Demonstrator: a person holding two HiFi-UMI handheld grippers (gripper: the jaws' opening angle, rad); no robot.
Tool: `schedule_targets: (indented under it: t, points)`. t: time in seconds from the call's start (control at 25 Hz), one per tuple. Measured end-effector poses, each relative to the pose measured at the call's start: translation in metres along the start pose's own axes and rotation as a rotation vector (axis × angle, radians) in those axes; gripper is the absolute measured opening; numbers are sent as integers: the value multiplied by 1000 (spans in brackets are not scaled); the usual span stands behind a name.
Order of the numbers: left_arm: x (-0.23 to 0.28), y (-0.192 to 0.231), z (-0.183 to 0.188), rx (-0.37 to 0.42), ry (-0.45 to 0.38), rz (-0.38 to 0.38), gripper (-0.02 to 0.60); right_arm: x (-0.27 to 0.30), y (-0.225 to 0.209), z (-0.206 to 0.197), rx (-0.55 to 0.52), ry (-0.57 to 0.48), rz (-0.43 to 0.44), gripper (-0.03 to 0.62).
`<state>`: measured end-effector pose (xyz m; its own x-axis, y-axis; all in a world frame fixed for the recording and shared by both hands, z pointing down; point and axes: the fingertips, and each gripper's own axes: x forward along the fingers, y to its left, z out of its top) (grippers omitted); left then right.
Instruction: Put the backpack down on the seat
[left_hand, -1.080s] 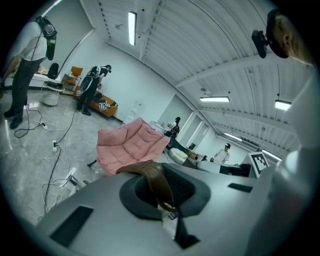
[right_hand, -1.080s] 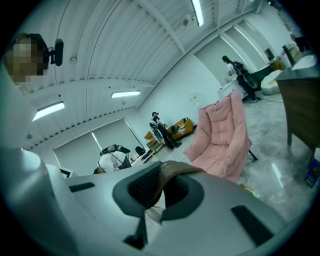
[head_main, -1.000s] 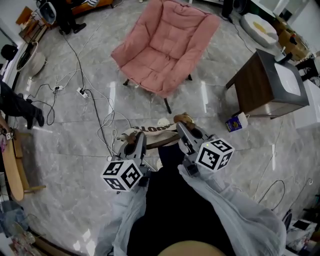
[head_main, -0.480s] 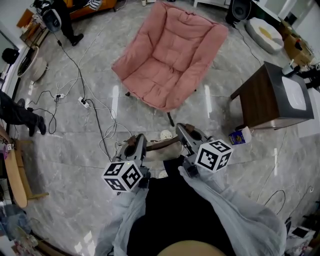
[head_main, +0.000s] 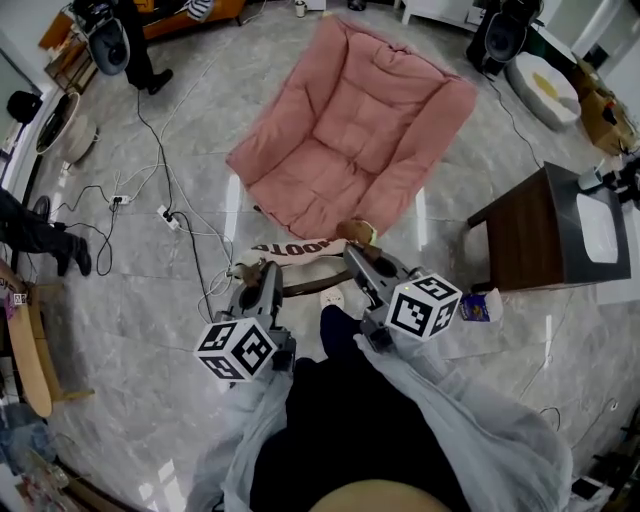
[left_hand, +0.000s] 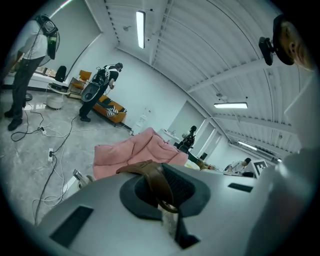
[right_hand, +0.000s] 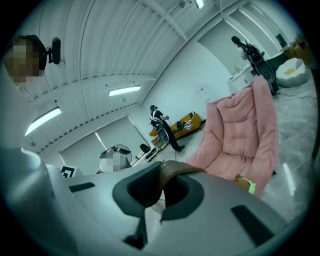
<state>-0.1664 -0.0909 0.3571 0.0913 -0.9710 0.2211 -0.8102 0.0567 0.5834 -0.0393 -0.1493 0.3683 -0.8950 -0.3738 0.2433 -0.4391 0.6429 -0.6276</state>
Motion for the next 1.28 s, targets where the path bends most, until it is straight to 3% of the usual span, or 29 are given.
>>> schedule_targets:
  t: [0.4, 0.72, 1.04, 1.28]
  points:
    - [59, 18, 38, 38, -37, 45, 14, 52, -32, 35, 10, 21, 54, 9]
    - [76, 30, 38, -12, -24, 84, 14, 74, -45, 46, -3, 64, 85, 9]
    - [107, 31, 52, -35, 4, 80, 14, 91, -65, 70, 56, 59, 75, 9]
    - [155, 53, 62, -28, 67, 36, 14, 126, -92, 87, 89, 18, 6, 9]
